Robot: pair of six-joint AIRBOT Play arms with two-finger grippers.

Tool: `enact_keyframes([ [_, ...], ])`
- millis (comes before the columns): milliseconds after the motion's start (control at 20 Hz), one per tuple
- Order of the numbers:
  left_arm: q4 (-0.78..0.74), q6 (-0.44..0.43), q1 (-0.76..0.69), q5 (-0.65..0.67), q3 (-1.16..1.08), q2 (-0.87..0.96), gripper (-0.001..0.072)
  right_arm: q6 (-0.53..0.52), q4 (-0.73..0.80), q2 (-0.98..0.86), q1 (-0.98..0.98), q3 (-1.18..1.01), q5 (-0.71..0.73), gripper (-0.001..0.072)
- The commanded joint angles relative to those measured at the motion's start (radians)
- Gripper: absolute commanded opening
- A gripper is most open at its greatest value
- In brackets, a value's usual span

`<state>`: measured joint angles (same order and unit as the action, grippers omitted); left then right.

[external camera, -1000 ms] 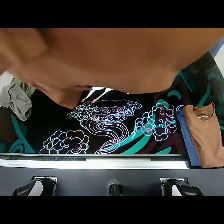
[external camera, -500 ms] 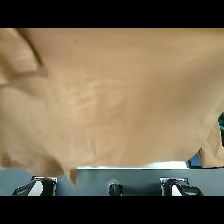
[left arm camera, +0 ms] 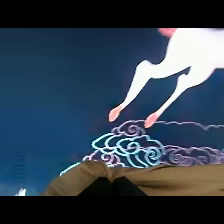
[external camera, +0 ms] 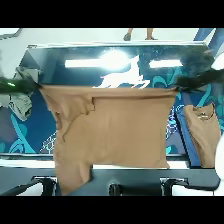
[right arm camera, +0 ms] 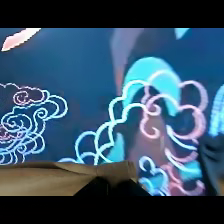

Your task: Fold the shirts.

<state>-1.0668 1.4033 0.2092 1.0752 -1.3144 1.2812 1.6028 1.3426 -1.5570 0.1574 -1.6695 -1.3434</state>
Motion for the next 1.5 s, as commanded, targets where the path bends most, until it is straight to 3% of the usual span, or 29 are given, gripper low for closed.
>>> enact_keyframes([
  [0, 0.059, -0.012, -0.033, -0.224, 0.083, 0.210, 0.0027, -0.002, -0.169, -0.198, -0.001, 0.027, 0.224, 0.0044],
  [150, 0.117, -0.013, -0.043, -0.312, 0.005, 0.317, 0.0028, -0.001, -0.215, -0.251, 0.000, 0.027, 0.399, 0.0044],
  [300, 0.114, -0.031, -0.063, -0.370, -0.018, 0.350, 0.0027, -0.003, -0.212, -0.257, 0.002, 0.026, 0.452, 0.0045],
  [450, 0.113, -0.101, -0.035, -0.274, -0.018, 0.316, 0.0027, -0.024, -0.158, -0.214, 0.029, 0.024, 0.285, 0.0045],
  [650, 0.105, -0.102, 0.019, 0.087, -0.002, 0.304, 0.0027, -0.019, -0.049, -0.204, 0.023, 0.047, -0.075, 0.0045],
  [1100, 0.032, -0.058, 0.057, 0.246, 0.117, 0.319, 0.0027, 0.037, 0.077, -0.223, -0.040, 0.139, -0.066, 0.0045],
  [1450, 0.023, -0.061, 0.058, 0.241, 0.117, 0.320, 0.0027, 0.044, 0.069, -0.224, -0.040, 0.139, -0.006, 0.0045],
])
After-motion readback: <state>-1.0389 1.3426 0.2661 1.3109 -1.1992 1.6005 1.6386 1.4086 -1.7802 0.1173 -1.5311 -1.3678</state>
